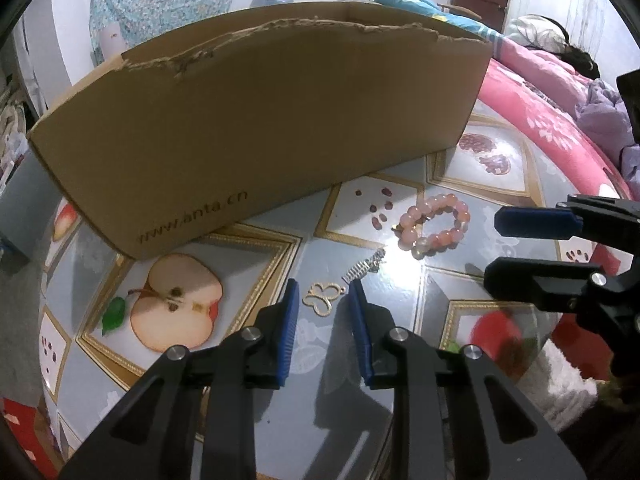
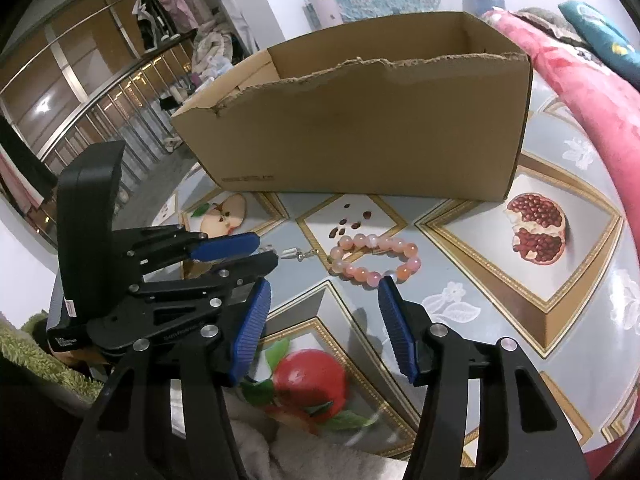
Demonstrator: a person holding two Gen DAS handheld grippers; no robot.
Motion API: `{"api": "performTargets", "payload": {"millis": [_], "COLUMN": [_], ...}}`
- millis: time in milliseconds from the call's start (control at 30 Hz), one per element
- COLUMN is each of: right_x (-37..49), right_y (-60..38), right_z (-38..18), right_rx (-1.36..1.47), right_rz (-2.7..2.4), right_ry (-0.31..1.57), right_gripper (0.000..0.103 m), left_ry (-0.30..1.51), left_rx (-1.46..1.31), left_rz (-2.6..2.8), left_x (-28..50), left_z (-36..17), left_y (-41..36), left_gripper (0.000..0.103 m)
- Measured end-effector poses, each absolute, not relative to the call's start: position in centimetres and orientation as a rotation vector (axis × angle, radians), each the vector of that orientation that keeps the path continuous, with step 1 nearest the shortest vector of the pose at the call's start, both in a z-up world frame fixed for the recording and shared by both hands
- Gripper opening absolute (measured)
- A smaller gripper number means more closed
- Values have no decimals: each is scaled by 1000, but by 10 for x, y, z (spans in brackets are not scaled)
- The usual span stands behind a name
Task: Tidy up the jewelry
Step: 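Close the left gripper on the gold butterfly charm, then lift the butterfly charm with the left gripper and carry it over the box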
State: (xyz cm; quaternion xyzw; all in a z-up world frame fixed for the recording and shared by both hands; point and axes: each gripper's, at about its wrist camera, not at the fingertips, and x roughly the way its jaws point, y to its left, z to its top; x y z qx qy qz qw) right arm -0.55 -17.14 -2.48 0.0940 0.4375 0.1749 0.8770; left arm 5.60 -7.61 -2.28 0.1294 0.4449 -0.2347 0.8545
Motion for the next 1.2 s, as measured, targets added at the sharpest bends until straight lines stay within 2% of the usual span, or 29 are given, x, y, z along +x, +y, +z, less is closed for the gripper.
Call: {"api": "performTargets", "payload": {"millis": [167,333,767,1200], "right_x": [-1,4,9,21], "right_y": [-175,-177,-169,-121], "right_z": [-26,-27,-21,-42], "right_rx": [191,192,158,34], "right_rz": [364,364,392,459], "right_ry": [916,919,905,988], "right_gripper": [52,51,49,28], "left_ry": [929,931,941,909], "left_rx": [292,318,309,237], "left_rz": [-489,-495,-497,-460], "left_x": [59,59,59,60], "left_z": [-22,-22,-20,-10], "left_y": [-81,-86,-77,-49], "left_gripper": [24,15,15,15]}}
